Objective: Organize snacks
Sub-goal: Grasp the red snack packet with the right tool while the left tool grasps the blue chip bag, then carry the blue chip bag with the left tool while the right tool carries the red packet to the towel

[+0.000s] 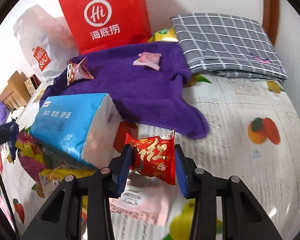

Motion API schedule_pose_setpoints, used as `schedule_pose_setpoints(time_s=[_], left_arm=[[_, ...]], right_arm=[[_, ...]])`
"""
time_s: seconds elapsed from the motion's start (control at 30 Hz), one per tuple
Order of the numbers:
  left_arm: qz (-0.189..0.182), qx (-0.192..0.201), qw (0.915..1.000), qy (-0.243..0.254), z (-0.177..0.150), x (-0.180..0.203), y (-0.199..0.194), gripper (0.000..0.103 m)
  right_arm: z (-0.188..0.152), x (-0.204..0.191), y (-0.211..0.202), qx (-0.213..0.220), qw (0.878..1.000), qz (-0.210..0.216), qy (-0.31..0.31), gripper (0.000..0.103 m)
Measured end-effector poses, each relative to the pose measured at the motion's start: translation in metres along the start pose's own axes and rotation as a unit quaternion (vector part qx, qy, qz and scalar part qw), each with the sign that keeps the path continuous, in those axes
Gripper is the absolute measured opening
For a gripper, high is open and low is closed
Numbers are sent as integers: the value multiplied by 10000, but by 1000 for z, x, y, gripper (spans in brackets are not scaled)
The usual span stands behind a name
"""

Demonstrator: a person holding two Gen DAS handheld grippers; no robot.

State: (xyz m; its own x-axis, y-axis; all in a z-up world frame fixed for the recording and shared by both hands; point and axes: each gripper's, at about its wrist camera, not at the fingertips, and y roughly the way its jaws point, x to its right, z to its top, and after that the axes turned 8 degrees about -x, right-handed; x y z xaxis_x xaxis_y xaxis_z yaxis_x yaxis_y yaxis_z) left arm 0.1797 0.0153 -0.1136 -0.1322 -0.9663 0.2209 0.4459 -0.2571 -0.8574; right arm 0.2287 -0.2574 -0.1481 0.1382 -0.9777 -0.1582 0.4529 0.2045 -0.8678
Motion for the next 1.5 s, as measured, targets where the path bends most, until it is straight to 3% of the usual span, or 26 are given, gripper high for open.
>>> schedule_pose_setpoints(time_s=[0.13,0.27,0.3,0.5,0.67,0.7,0.73,0.93,1.1,1.17,1.3,1.43,1.47,1.5], left_arm=[[105,15,9999,3,-2,4,7,87],[-145,35,9999,-26,-5,2,6,57],[-189,46,9998,-20,-5,2,4,54],[-325,135,9994,-7,-9,0,-10,49],[-353,219,9991,-45,-10,-3,-23,49],[-348,250,9991,-39,-10,-4,-26,49],[-340,280,9990,-39,-10,-4,-30,49],[-399,374,9984,-102,-11,-10,-38,49],[-507,350,9979,-212,-12,-16,-36,49],[-521,330,9978,-231,-13,-18,-36,49],[-533,330,9977,-257,-14,-20,-36,49],[-538,330,9976,-269,-12,-20,-36,49],[-531,335,9977,-258,-13,-20,-37,49],[-527,340,9977,-249,-13,-20,-37,49]], right_arm=[[-10,6,-13,81,9999,-41,77,41],[-19,7,-24,135,9998,-28,133,40],[-20,5,-26,145,9998,-45,118,40],[-27,-7,-41,278,9996,-20,55,40],[-25,-18,-49,311,9995,75,58,33],[-25,-20,-50,316,9994,98,33,29],[-24,-22,-49,276,9996,109,18,12],[-26,-25,-36,41,10000,35,-72,16],[-27,-22,-24,-157,9996,213,-26,26],[-26,-23,-16,-312,9993,217,-6,42],[-26,-28,-4,-484,9982,339,-48,56],[-29,-36,12,-627,9976,179,-232,56],[-29,-36,12,-599,9978,133,-247,44],[-28,-36,11,-571,9980,116,-236,44]])
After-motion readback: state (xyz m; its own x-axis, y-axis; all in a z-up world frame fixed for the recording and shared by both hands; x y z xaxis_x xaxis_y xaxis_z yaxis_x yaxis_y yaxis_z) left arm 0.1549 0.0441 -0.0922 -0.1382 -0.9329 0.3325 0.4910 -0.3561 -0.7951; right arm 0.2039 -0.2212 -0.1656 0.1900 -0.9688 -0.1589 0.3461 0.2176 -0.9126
